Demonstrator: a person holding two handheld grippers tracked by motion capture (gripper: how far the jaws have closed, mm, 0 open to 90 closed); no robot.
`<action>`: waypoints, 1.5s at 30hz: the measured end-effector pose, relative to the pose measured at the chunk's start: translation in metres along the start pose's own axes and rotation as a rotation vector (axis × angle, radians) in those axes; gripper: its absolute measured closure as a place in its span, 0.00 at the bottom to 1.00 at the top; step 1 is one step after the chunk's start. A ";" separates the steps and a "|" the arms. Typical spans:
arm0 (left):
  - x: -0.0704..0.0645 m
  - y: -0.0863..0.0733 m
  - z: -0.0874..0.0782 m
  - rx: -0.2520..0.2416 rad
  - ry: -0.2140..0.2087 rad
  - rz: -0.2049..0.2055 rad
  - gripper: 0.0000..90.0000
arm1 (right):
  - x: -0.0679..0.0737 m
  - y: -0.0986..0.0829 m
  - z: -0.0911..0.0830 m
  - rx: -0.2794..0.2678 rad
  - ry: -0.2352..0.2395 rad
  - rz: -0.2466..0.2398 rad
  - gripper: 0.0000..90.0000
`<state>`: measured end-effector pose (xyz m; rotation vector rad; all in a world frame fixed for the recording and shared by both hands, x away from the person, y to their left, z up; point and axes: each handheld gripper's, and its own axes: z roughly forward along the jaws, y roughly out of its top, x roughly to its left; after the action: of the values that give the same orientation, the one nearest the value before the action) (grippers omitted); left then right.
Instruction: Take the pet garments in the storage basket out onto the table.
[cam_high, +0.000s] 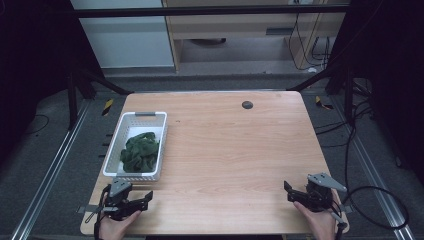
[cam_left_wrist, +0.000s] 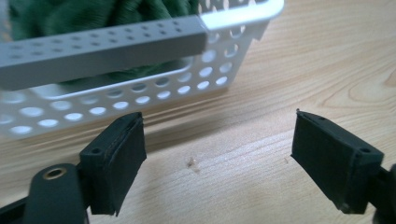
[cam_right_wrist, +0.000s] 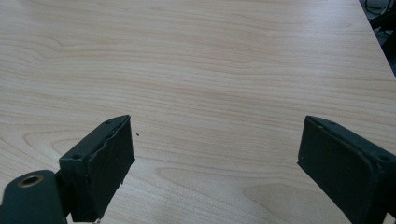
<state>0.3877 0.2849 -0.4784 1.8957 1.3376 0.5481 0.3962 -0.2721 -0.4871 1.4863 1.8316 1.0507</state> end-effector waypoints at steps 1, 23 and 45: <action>0.001 -0.001 -0.003 -0.005 -0.003 -0.016 0.19 | 0.000 0.000 0.000 -0.003 0.001 0.003 0.12; 0.010 0.006 -0.030 -0.132 0.004 -0.099 0.20 | 0.002 0.001 0.000 -0.011 -0.007 -0.023 0.11; 0.012 0.027 -0.047 -0.196 0.015 -0.099 0.20 | 0.004 -0.001 0.004 0.010 0.006 -0.048 0.11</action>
<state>0.3763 0.3066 -0.4285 1.6610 1.3283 0.6206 0.3977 -0.2670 -0.4900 1.4391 1.8698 1.0253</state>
